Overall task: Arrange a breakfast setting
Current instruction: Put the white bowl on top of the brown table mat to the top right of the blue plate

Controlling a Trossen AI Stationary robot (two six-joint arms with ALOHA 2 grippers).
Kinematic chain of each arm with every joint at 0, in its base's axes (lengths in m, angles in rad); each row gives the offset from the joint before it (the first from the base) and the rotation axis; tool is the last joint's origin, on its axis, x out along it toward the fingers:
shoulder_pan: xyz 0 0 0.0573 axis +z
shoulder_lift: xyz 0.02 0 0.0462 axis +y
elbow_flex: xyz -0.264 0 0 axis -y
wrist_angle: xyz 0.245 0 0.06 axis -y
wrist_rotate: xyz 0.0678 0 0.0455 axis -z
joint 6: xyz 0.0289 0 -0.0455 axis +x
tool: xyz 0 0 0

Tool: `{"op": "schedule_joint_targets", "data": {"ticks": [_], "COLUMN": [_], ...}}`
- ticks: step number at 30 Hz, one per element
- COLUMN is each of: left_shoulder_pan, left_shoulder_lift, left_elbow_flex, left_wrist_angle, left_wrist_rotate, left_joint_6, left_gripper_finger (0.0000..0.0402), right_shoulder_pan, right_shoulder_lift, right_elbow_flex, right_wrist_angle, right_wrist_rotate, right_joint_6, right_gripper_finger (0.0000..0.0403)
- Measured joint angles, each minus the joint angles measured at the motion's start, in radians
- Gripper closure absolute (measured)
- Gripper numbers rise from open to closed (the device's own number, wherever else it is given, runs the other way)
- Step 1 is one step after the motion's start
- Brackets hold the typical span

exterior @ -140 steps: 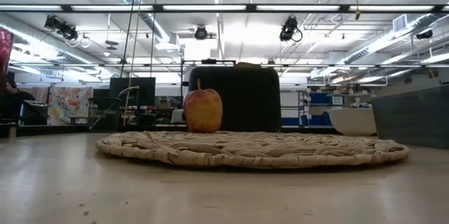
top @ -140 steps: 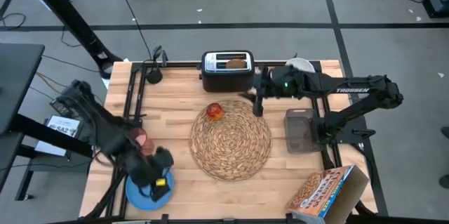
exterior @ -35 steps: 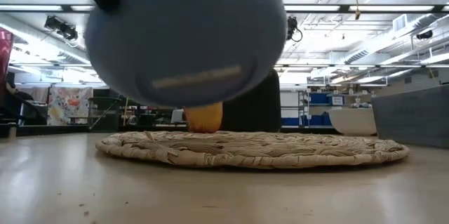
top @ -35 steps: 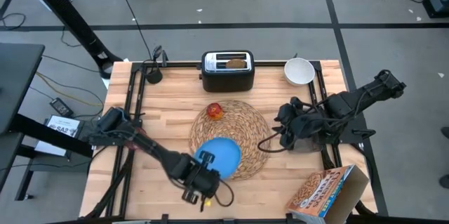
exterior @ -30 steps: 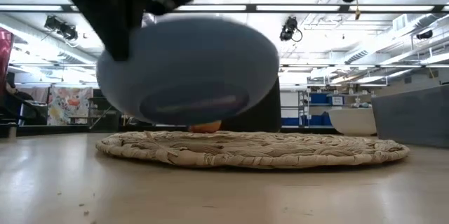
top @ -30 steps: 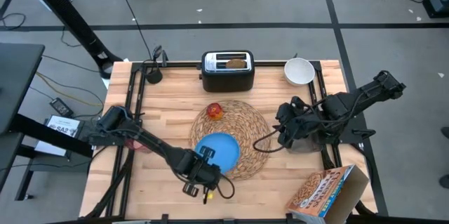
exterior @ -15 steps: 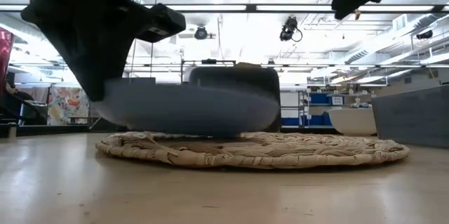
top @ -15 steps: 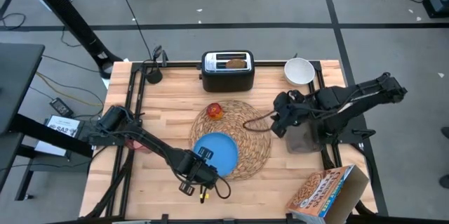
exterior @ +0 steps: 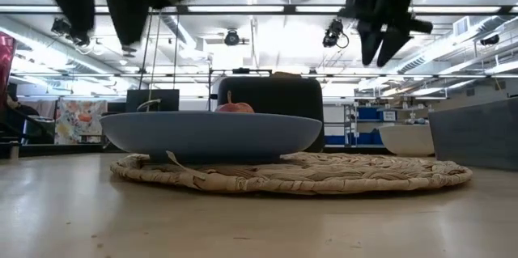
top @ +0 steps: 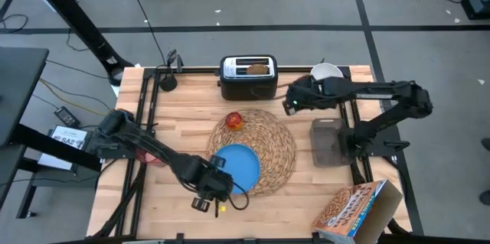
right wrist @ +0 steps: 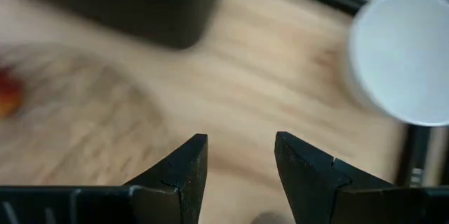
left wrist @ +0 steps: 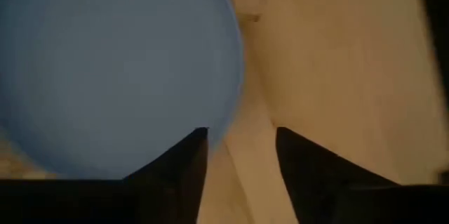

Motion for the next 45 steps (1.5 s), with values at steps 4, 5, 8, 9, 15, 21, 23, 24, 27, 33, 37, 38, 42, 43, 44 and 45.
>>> {"op": "schedule_joint_targets", "data": {"ticks": [4, 5, 8, 9, 15, 21, 23, 24, 27, 33, 37, 38, 42, 43, 44, 45], "left_shoulder_pan": [-0.008, -0.015, -0.038, -0.049, -0.100, -0.114, -0.114, -0.114, -0.114, -0.114, -0.114, -0.114, -0.107, -0.104, -0.102, -0.099], "left_shoulder_lift": [-0.145, -0.178, -0.266, -0.293, -0.394, -0.453, -0.465, -0.471, -0.481, -0.481, -0.486, -0.492, -0.510, -0.513, -0.518, -0.521], "left_elbow_flex": [0.002, 0.002, 0.002, 0.002, -0.008, -0.081, -0.115, -0.130, -0.165, -0.187, -0.183, -0.183, -0.182, -0.182, -0.182, -0.182], "left_wrist_angle": [-0.005, -0.008, -0.018, -0.031, -0.117, -0.146, -0.144, -0.141, -0.135, -0.128, -0.125, -0.126, -0.125, -0.125, -0.124, -0.125], "left_wrist_rotate": [-0.005, -0.023, -0.110, -0.143, -0.271, -0.294, -0.294, -0.294, -0.294, -0.294, -0.294, -0.294, -0.294, -0.294, -0.294, -0.294], "left_joint_6": [-0.151, -0.180, -0.245, -0.264, -0.332, -0.381, -0.396, -0.399, -0.399, -0.393, -0.397, -0.400, -0.401, -0.401, -0.401, -0.401], "left_gripper_finger": [0.0200, 0.0199, 0.0199, 0.0199, 0.0198, 0.0198, 0.0198, 0.0198, 0.0198, 0.0198, 0.0198, 0.0198, 0.0198, 0.0198, 0.0198, 0.0198], "right_shoulder_pan": [-0.112, -0.138, -0.199, -0.214, -0.296, -0.385, -0.413, -0.426, -0.465, -0.536, -0.575, -0.581, -0.593, -0.594, -0.594, -0.594], "right_shoulder_lift": [0.082, 0.102, 0.159, 0.175, 0.252, 0.284, 0.292, 0.296, 0.309, 0.336, 0.340, 0.340, 0.340, 0.339, 0.339, 0.339], "right_elbow_flex": [0.000, 0.000, -0.001, -0.001, -0.001, -0.001, 0.000, 0.000, 0.000, -0.006, -0.039, -0.049, -0.083, -0.087, -0.089, -0.090], "right_wrist_angle": [-0.052, -0.061, -0.057, -0.048, -0.030, 0.029, 0.035, 0.041, 0.048, 0.098, 0.150, 0.160, 0.181, 0.183, 0.183, 0.183], "right_wrist_rotate": [0.045, 0.047, 0.049, 0.049, 0.030, -0.008, -0.024, -0.026, -0.031, -0.055, -0.114, -0.123, -0.149, -0.150, -0.151, -0.151], "right_joint_6": [0.091, 0.103, 0.031, -0.024, -0.199, -0.254, -0.280, -0.295, -0.328, -0.400, -0.437, -0.444, -0.474, -0.475, -0.475, -0.476], "right_gripper_finger": [0.0229, 0.0229, 0.0226, 0.0223, 0.0184, 0.0143, 0.0140, 0.0140, 0.0144, 0.0157, 0.0164, 0.0166, 0.0177, 0.0182, 0.0187, 0.0194]}}
